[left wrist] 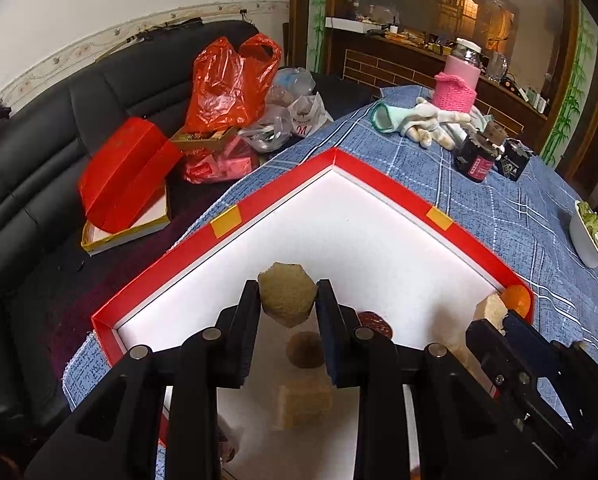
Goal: Organize fruits
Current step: 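Lower the cakes and open both tools to release them into the tray, then move both open tools back toward the two brown kiwis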
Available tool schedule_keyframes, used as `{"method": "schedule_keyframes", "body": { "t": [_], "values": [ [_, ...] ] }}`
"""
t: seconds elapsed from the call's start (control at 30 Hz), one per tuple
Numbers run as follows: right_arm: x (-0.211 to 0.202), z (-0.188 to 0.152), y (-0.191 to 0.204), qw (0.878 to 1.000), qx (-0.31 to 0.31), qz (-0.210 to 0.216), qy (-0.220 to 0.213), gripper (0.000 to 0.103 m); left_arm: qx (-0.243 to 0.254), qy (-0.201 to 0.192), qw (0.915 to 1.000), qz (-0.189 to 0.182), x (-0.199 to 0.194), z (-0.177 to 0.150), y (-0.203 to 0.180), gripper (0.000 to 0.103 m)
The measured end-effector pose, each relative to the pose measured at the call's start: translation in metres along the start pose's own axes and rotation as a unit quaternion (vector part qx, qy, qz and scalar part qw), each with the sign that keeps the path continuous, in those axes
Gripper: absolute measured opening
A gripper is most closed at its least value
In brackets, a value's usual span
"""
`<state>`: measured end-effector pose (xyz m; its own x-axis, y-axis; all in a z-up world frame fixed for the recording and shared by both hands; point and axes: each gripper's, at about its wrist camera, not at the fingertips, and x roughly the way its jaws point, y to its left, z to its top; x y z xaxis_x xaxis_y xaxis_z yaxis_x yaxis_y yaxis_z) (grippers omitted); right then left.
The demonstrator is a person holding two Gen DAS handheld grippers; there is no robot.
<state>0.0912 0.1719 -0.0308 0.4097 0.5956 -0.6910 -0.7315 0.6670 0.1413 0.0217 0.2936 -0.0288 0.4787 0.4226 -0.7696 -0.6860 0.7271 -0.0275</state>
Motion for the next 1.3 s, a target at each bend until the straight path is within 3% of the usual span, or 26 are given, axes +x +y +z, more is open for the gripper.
{"method": "schedule_keyframes", "body": {
  "t": [0.47,0.57,0.6,0.63,0.67,0.7,0.83,1.07,1.3],
  "values": [
    [0.015,-0.006,-0.004,1.0,0.006,0.002,0.03,0.029,0.002,0.021,0.9994,0.026,0.01,-0.003,-0.004,0.026],
    [0.013,-0.006,-0.005,1.0,0.009,0.003,0.029,0.03,0.0,0.032,0.9995,0.004,0.01,-0.003,-0.004,0.027],
    [0.012,-0.006,-0.005,1.0,0.011,0.003,0.027,0.03,0.004,0.044,0.999,-0.006,0.012,-0.003,-0.006,0.029],
    [0.009,-0.006,-0.008,1.0,0.015,0.004,0.026,0.034,0.007,0.052,0.9986,-0.006,0.014,-0.004,-0.007,0.044],
    [0.006,-0.006,-0.009,0.999,0.018,0.006,0.025,0.044,0.008,0.057,0.9983,-0.005,0.014,-0.005,-0.009,0.062],
    [0.0,-0.006,-0.013,0.999,0.023,0.008,0.021,0.053,0.006,0.05,0.9987,-0.005,0.011,-0.006,-0.009,0.066],
    [-0.028,-0.009,-0.03,0.999,0.036,0.004,-0.004,0.056,0.007,0.029,0.9995,-0.006,0.0,-0.01,-0.014,0.069],
    [-0.088,-0.032,-0.111,0.992,0.111,-0.049,-0.042,0.068,-0.002,-0.009,0.9982,-0.059,-0.031,-0.023,-0.03,0.074],
    [-0.096,-0.065,-0.22,0.966,0.231,-0.119,0.007,0.069,0.063,-0.033,0.989,-0.129,-0.06,-0.049,-0.077,0.074]
  ]
}}
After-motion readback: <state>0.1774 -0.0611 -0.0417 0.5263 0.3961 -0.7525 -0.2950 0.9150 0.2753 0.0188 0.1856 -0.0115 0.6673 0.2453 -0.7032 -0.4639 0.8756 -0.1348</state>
